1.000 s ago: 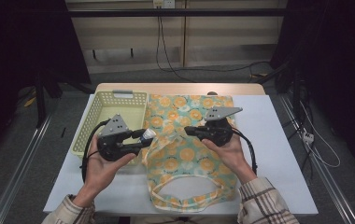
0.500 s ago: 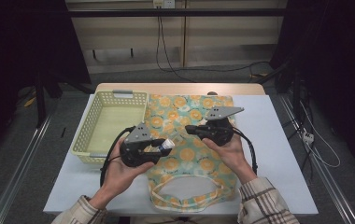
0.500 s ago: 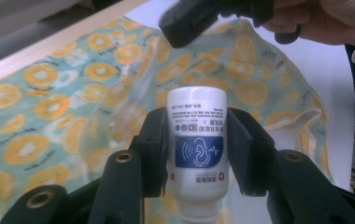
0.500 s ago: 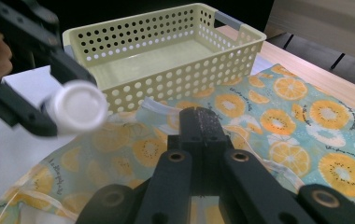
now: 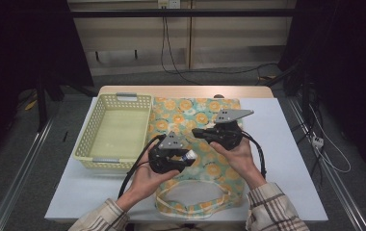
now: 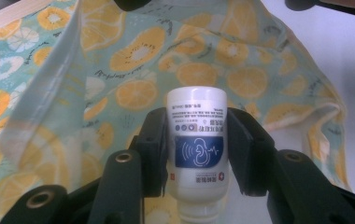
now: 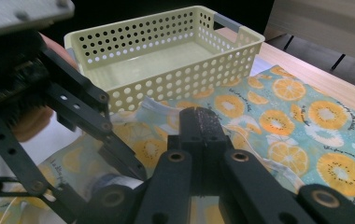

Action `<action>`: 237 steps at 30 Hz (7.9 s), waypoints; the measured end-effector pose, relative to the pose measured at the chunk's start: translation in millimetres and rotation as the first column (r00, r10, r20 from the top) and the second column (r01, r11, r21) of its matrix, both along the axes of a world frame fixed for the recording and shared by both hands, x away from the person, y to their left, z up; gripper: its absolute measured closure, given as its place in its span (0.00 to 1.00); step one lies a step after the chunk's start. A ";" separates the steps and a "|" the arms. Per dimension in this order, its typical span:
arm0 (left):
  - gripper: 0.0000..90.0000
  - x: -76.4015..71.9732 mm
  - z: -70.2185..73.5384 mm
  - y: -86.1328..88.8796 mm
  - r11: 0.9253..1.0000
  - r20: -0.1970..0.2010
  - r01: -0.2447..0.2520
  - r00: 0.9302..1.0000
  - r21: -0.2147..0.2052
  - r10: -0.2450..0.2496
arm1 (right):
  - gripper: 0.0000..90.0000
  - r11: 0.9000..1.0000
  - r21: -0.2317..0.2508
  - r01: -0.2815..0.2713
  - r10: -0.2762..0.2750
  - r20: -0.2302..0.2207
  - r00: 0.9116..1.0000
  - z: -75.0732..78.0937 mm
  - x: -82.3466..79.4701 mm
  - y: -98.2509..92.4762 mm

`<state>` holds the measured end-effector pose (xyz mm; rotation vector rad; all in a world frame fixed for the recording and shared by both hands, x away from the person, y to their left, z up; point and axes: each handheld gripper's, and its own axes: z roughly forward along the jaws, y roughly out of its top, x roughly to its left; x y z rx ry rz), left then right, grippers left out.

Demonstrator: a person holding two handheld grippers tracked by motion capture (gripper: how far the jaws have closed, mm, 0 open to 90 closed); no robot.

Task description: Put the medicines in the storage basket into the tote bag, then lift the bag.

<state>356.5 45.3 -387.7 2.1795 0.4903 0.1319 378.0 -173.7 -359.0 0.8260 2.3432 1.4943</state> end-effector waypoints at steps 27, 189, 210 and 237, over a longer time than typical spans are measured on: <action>0.67 41.6 -45.1 -21.9 0.997 -0.024 -0.070 0.997 0.023 0.071 | 1.00 1.000 0.000 0.022 -0.022 -0.017 1.000 -4.4 2.3 -10.6; 1.00 9.7 178.0 97.3 0.866 0.286 -0.021 0.940 -0.500 0.188 | 1.00 0.979 0.202 -0.016 -0.027 0.209 0.978 141.6 25.3 1.3; 1.00 27.6 186.6 96.8 0.860 0.270 -0.079 0.932 -0.504 0.244 | 0.88 0.993 0.085 0.086 -0.101 0.197 0.975 125.5 32.2 -10.5; 1.00 49.0 189.0 95.9 0.838 0.234 -0.113 0.933 -0.534 0.275 | 1.00 0.994 0.110 -0.023 0.012 0.100 0.995 102.4 32.1 19.5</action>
